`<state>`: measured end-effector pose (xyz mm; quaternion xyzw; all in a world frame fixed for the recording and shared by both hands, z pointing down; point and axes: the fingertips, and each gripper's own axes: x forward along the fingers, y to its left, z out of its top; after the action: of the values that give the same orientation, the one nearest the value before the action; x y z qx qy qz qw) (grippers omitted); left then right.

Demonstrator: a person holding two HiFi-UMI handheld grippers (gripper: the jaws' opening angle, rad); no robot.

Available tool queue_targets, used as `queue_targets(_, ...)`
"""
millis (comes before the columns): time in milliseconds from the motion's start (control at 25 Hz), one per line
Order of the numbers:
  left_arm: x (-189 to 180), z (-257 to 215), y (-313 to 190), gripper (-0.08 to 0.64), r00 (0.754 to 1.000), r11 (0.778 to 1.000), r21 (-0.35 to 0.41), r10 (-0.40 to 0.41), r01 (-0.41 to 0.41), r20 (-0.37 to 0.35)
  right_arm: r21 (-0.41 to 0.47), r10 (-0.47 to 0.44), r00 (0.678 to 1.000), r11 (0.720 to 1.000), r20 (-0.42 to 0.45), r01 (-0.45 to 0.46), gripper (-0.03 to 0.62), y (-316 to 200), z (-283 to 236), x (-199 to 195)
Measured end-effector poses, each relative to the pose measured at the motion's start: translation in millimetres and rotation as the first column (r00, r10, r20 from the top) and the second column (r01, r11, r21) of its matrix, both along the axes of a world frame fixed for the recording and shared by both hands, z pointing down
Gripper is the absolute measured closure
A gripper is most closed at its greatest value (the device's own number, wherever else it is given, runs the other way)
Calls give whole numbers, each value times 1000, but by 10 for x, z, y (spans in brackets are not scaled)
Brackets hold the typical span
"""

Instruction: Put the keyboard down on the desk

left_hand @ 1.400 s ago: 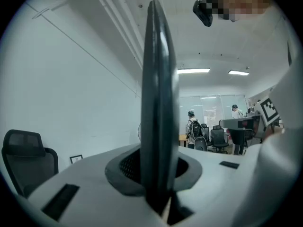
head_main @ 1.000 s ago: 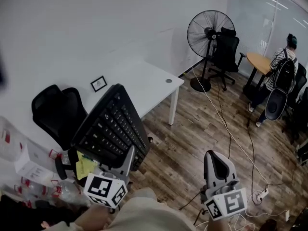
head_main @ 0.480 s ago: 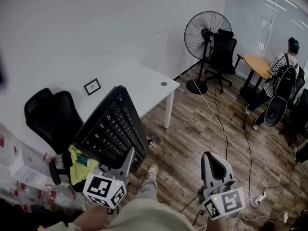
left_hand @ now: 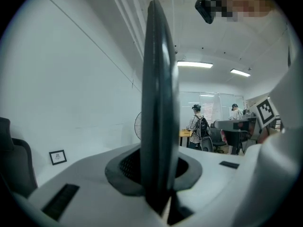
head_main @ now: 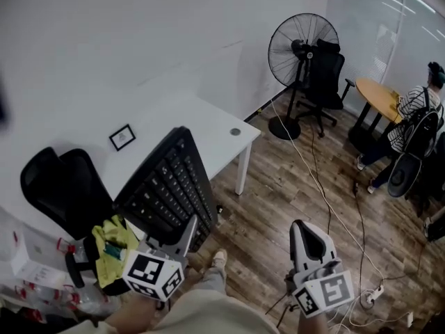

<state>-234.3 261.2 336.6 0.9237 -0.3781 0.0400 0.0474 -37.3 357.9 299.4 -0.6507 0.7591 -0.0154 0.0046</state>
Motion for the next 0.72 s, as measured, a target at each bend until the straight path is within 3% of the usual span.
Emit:
queue_targets(400, 406, -2, -1582, 471, 998, 996, -74, 49, -52, -34, -52, 41, 999, 998, -23, -42, 568, -1497, -1, 355)
queue_targets(720, 810, 77, -2627, 471, 996, 993, -74, 88, -88, 0, -82, 72, 997, 994, -21, -74, 568, -2460, 132, 691)
